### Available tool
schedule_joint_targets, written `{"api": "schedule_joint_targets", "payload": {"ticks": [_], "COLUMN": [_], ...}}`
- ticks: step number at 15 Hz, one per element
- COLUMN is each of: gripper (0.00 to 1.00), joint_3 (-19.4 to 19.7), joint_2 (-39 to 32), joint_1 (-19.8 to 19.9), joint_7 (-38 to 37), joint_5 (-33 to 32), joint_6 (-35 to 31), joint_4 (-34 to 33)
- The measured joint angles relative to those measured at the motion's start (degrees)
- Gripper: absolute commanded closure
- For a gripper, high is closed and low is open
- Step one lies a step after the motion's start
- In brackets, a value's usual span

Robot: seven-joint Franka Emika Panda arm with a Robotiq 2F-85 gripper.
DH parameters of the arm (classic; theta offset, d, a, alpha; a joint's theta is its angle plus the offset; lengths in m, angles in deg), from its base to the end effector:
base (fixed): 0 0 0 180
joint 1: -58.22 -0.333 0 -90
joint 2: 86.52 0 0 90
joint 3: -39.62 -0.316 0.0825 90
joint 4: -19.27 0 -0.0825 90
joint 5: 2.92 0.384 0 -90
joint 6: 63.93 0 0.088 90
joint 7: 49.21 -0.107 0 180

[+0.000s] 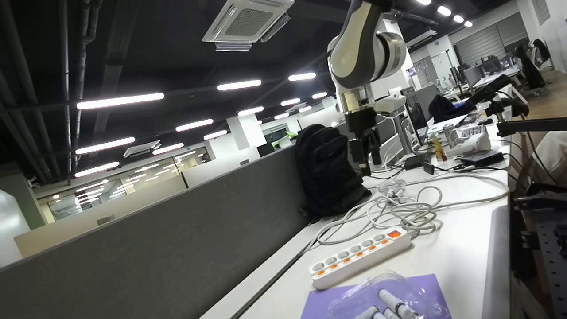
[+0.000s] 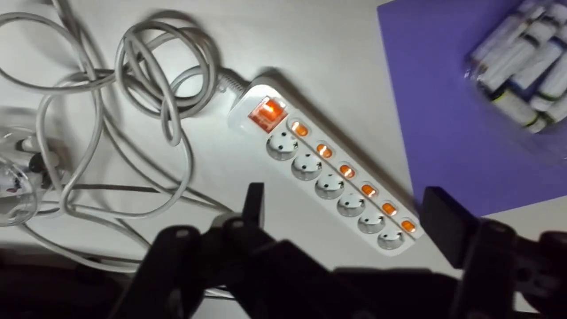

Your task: Turn on the first switch next to the main switch on the adapter

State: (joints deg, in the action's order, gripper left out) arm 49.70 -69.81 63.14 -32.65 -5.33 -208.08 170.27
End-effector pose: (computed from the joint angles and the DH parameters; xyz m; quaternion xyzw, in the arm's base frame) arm 0.4118 -0.1081 0.3581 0.9959 0.0310 0.0841 0.0116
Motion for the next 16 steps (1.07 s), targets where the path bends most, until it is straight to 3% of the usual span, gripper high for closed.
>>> {"api": "schedule_joint_targets", "payload": {"ticks": [4,8,12,16], "gripper": [0.67,0.95,1.0,1.0], "joint_3": [-2.76,-2.81,-2.68,-3.69], "joint_2": [-10.14,-18.09,-23.95,-28.45], "joint_1": [2.57,3.75,3.54,3.38], "joint_7": [-8.41,-14.35,-15.46,-14.27], "joint_5": [-7.7,-12.7,-11.14,-3.47], "joint_6": [-12.09,-17.23,-21.55,-24.69], "joint_4": [-0.32,-1.57,-3.43,-4.98]}}
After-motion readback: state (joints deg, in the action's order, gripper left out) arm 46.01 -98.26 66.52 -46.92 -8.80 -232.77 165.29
